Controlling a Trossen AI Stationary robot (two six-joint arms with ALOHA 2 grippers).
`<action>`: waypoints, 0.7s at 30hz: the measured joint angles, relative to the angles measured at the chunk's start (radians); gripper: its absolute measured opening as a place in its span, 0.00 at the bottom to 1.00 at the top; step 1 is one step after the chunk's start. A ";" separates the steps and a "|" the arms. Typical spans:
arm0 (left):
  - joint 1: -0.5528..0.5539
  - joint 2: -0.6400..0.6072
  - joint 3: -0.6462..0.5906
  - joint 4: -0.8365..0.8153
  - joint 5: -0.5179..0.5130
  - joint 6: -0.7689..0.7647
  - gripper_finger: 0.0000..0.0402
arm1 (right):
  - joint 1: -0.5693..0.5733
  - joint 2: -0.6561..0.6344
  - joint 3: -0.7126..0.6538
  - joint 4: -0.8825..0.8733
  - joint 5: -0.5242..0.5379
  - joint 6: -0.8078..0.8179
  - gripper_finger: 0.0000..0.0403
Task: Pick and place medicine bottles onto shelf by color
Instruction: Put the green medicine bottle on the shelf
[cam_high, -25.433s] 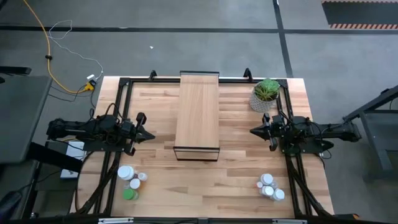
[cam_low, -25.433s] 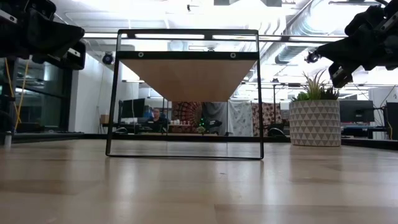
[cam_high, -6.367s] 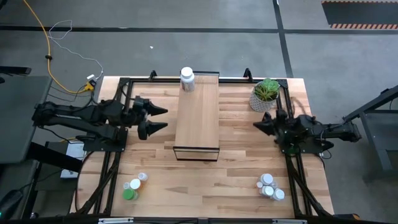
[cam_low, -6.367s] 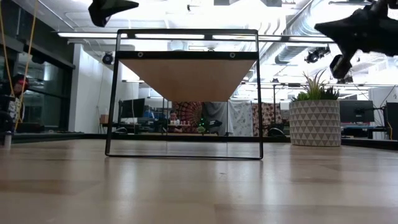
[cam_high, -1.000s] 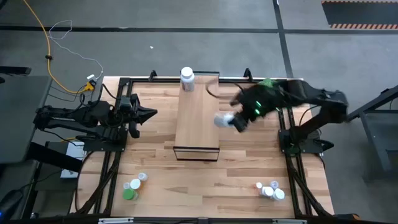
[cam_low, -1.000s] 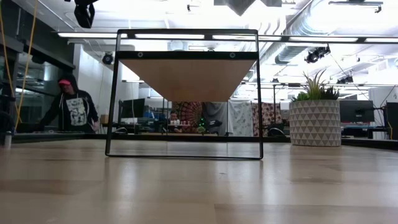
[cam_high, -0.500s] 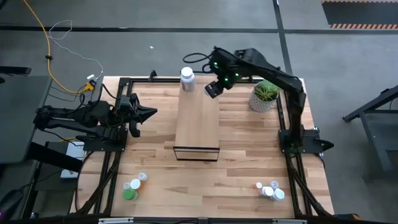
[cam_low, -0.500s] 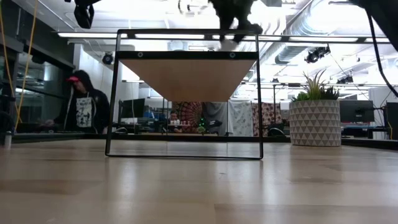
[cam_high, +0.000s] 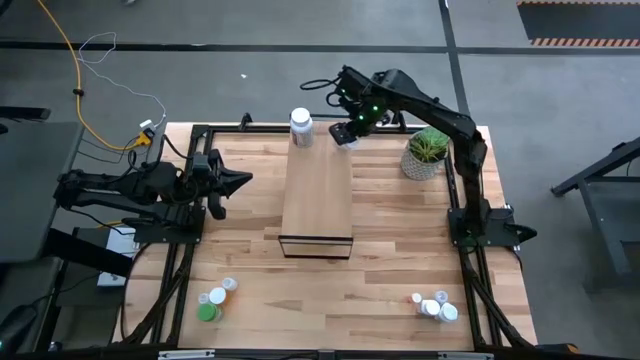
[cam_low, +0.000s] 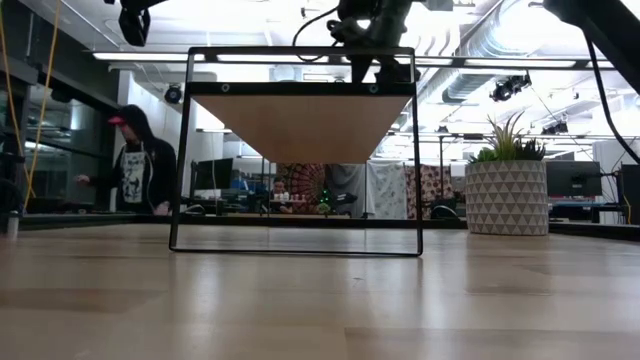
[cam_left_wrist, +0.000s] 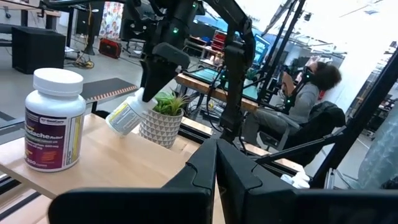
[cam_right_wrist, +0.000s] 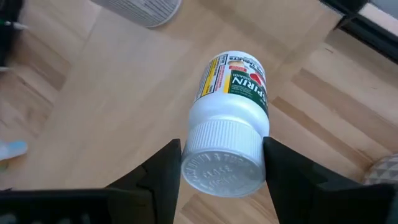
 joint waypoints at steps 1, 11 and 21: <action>0.000 0.000 0.000 0.000 -0.002 0.000 0.00 | 0.000 0.000 -0.001 0.002 -0.008 0.003 0.44; 0.000 0.000 0.000 0.000 -0.003 -0.003 0.00 | -0.002 0.000 -0.002 0.052 -0.013 0.024 0.44; 0.000 0.000 0.000 0.000 -0.002 -0.003 0.00 | -0.002 0.000 -0.002 0.063 -0.012 0.006 0.47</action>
